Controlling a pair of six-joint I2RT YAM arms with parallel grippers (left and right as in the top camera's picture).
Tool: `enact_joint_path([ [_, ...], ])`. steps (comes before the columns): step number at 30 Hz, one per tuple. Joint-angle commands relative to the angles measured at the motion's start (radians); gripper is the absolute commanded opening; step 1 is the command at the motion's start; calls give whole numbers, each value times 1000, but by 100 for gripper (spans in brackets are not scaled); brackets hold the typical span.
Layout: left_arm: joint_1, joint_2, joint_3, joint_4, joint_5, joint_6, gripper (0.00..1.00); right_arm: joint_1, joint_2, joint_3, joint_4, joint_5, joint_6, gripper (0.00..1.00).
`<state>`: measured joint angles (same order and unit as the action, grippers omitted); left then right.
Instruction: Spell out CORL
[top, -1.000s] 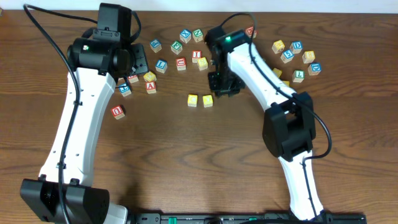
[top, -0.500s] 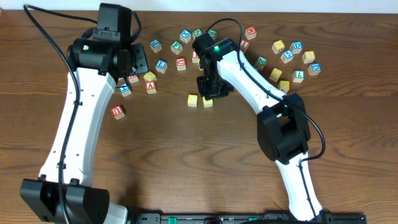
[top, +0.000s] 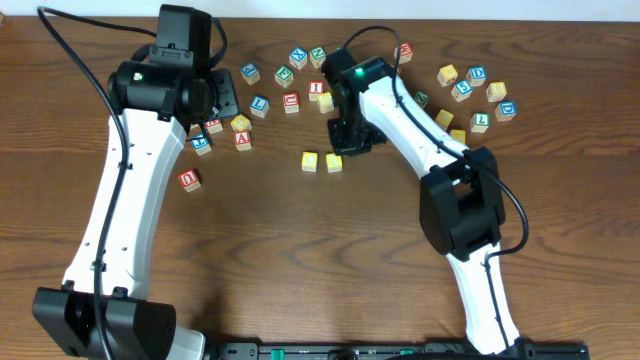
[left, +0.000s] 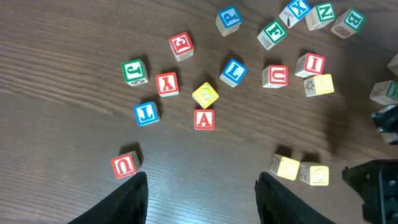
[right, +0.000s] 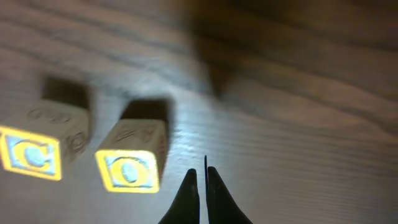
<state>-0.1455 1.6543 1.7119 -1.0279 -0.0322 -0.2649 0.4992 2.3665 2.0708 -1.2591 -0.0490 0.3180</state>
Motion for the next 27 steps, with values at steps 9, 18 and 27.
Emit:
enact_joint_path([
  [9, 2, -8, 7, 1, -3, -9, 55, 19, -24, -115, 108, 11, 39, 1],
  [18, 2, -8, 7, 2, -3, -9, 55, 24, -24, -143, 127, -33, 45, 1],
  [27, 2, -8, 7, 2, -3, -9, 55, 52, -24, -143, 153, -48, 45, 1],
])
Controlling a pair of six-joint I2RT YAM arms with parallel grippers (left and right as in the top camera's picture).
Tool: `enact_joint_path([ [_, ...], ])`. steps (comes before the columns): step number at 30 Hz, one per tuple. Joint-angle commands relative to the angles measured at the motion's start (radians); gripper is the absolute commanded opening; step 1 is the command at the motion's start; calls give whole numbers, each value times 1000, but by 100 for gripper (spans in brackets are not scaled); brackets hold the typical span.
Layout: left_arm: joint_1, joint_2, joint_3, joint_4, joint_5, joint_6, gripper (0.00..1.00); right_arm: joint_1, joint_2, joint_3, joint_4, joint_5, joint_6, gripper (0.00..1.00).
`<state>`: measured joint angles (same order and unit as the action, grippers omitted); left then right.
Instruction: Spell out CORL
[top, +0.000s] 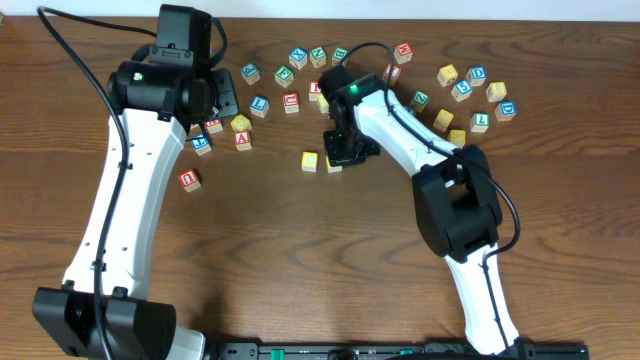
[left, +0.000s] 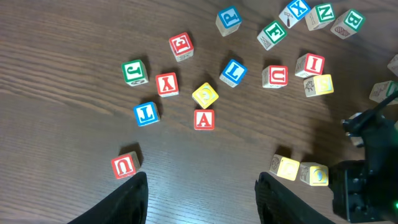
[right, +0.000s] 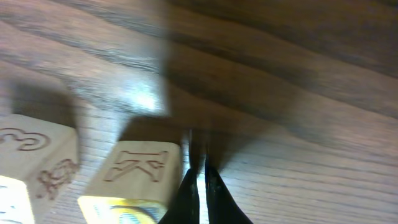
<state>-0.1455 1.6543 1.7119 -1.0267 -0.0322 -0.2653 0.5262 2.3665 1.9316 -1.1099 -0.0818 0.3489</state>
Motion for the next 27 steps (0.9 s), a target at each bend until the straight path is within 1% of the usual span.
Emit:
enact_joint_path([
  [1, 2, -8, 7, 0, -3, -9, 55, 30, -24, -4, 6, -15, 14, 1],
  [9, 2, -8, 7, 0, -3, -9, 55, 45, -24, -4, 25, -16, 51, 1],
  [18, 2, -8, 7, 0, -2, -9, 55, 56, -24, -4, 35, -42, 55, 1],
  [27, 2, -8, 7, 0, -2, -9, 55, 57, -24, -4, -29, -68, 73, 1],
])
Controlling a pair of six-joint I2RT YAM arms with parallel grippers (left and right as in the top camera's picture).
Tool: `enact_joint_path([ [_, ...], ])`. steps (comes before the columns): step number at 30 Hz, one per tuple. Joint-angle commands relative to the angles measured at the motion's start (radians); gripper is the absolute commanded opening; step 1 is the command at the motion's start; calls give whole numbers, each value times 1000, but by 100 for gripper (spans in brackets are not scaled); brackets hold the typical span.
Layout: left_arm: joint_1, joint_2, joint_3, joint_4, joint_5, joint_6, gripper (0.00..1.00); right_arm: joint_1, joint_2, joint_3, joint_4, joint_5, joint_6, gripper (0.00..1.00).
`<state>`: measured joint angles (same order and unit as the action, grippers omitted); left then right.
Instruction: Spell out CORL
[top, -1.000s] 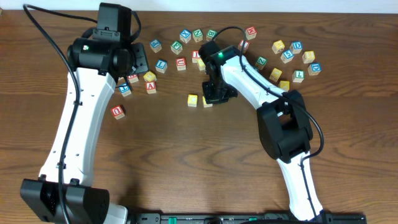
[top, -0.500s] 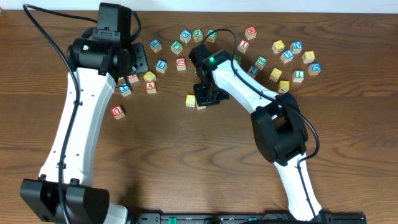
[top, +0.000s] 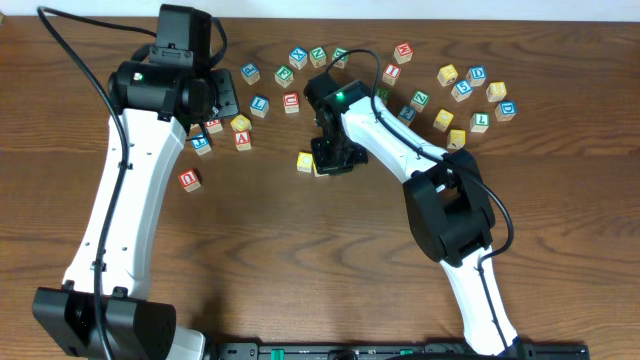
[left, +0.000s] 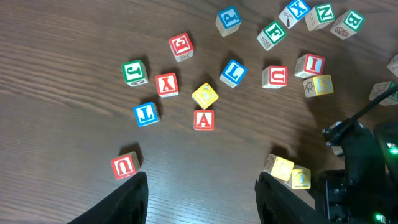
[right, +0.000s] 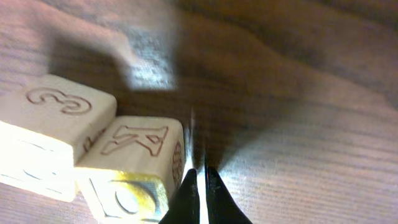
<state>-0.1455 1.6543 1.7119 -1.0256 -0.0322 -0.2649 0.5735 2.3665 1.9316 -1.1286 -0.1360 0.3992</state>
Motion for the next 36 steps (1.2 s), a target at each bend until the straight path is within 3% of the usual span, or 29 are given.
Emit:
enact_joint_path([
  [1, 2, -8, 7, -2, -2, -10, 55, 11, -24, -4, -14, -14, 23, 1],
  [21, 2, -8, 7, -1, -2, -10, 55, 29, -24, -4, 28, -31, 22, 1],
  [31, 2, -8, 7, 0, -3, -9, 55, 42, -33, -2, -85, -69, -74, 1],
  [36, 2, -8, 7, 13, -2, -10, 55, 71, -32, -2, -58, -82, -102, 1],
])
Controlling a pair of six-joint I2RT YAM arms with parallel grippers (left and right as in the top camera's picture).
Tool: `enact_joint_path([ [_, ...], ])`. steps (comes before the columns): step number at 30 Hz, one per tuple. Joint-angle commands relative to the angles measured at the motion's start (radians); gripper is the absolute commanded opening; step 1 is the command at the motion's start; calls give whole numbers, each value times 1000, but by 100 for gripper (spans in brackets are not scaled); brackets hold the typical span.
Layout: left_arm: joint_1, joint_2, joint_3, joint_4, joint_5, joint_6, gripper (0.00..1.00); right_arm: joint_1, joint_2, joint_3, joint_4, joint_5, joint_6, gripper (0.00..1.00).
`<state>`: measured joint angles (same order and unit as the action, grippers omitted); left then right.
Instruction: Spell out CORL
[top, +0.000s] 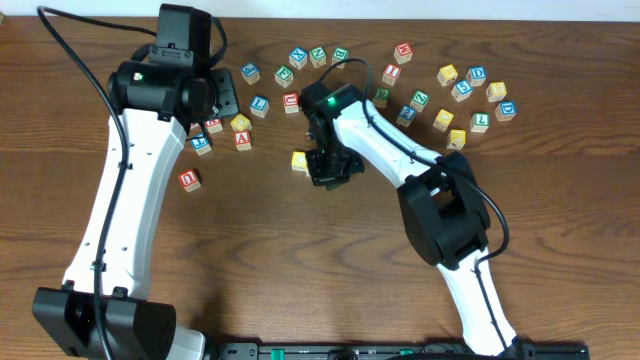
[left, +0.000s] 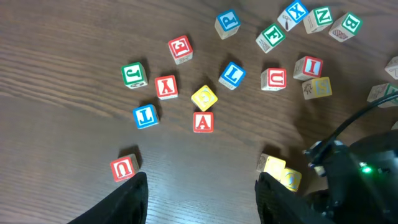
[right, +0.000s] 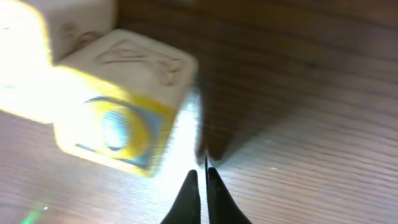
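Two yellow blocks lie touching at mid-table: the C block and the O block, whose blue letter faces the right wrist camera. My right gripper is shut and empty. Its tips rest low on the table just right of the O block, which it largely hides from overhead. A blue L block lies among the far-left cluster. My left gripper hangs open high above that cluster, holding nothing.
Letter blocks are scattered along the far side: a left cluster with a red A, a blue J and a red U, and a right cluster around. The right arm stretches across the middle.
My shut right gripper has moved a little left and nearer, and the two yellow blocks beside it have shifted left with it, now slightly turned. The left arm is unchanged.
The C and O blocks first lay apart, with my shut right gripper just right of the O. Then the gripper stood against the O block. Then the O touched the C. Now the touching pair lies further left.
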<state>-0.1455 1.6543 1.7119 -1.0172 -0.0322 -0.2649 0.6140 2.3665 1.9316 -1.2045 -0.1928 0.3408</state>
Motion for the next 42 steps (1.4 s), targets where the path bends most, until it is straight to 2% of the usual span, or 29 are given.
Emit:
enact_joint_path([
  [1, 2, -8, 7, 5, -2, -10, 55, 36, -32, -2, 31, -26, -43, 1],
  [10, 2, -8, 7, 5, -2, -9, 55, 56, -32, -2, 99, -23, -54, 1],
  [18, 2, -8, 7, 5, -2, -9, 55, 71, -31, -2, 161, 85, -62, 1],
  [28, 2, -8, 7, 5, -2, -9, 55, 71, -32, -1, 166, 74, -69, 1],
  [37, 2, -8, 7, 5, -3, -9, 55, 27, -166, 0, 166, 54, -77, 1],
  [42, 2, -8, 7, 5, -2, -9, 55, -28, -208, -1, 225, 86, -73, 1],
])
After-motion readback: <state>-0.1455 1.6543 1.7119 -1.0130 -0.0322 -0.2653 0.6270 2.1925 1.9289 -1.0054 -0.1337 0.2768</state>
